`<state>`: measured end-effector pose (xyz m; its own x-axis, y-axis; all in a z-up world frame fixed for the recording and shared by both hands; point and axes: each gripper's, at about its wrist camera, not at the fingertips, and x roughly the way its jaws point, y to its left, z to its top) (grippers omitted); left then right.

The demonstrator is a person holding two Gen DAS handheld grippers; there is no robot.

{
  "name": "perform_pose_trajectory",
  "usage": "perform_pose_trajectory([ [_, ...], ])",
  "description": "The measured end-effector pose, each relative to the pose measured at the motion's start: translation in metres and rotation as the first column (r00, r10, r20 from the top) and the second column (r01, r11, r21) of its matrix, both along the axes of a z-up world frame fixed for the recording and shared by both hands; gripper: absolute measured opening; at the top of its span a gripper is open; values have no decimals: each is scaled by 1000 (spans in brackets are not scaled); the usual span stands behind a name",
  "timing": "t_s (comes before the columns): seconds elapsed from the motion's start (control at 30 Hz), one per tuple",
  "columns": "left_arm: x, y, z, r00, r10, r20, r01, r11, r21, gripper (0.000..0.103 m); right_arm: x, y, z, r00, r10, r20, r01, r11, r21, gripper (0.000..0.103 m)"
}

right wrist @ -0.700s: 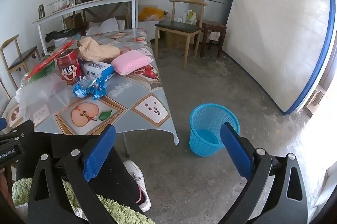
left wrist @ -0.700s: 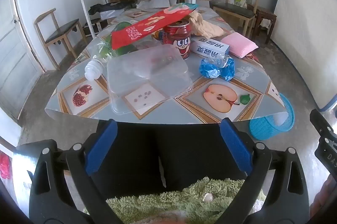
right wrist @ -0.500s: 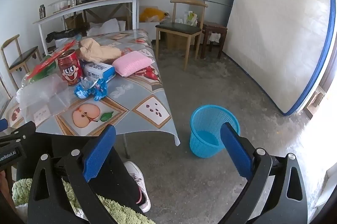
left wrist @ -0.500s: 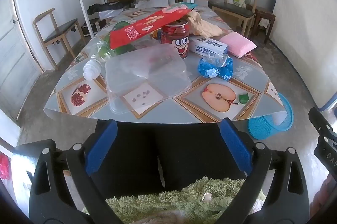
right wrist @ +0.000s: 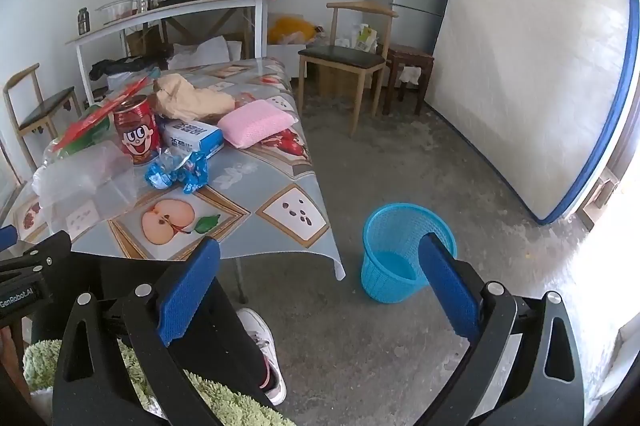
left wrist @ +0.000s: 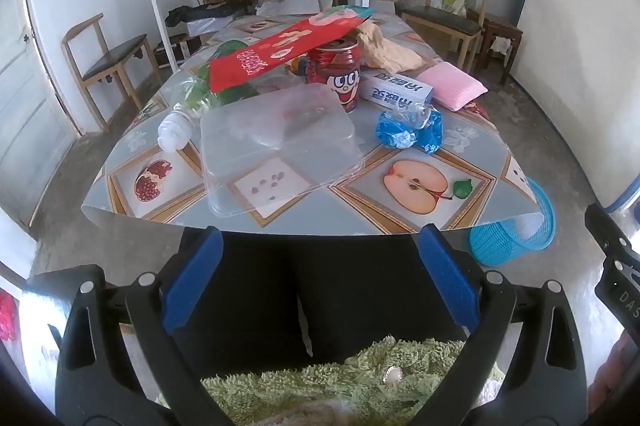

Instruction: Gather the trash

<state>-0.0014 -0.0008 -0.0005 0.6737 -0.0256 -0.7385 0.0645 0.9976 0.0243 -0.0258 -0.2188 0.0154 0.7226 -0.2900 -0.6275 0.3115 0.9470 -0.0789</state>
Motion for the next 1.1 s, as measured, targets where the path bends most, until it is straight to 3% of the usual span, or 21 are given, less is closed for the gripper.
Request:
perform_pose_trajectory([
  [1.1, 4, 13, -1, 1000, 25, -12, -25, 1000, -14, 94, 3, 9, 6, 1000, 17, 13, -17, 1000, -12, 97],
])
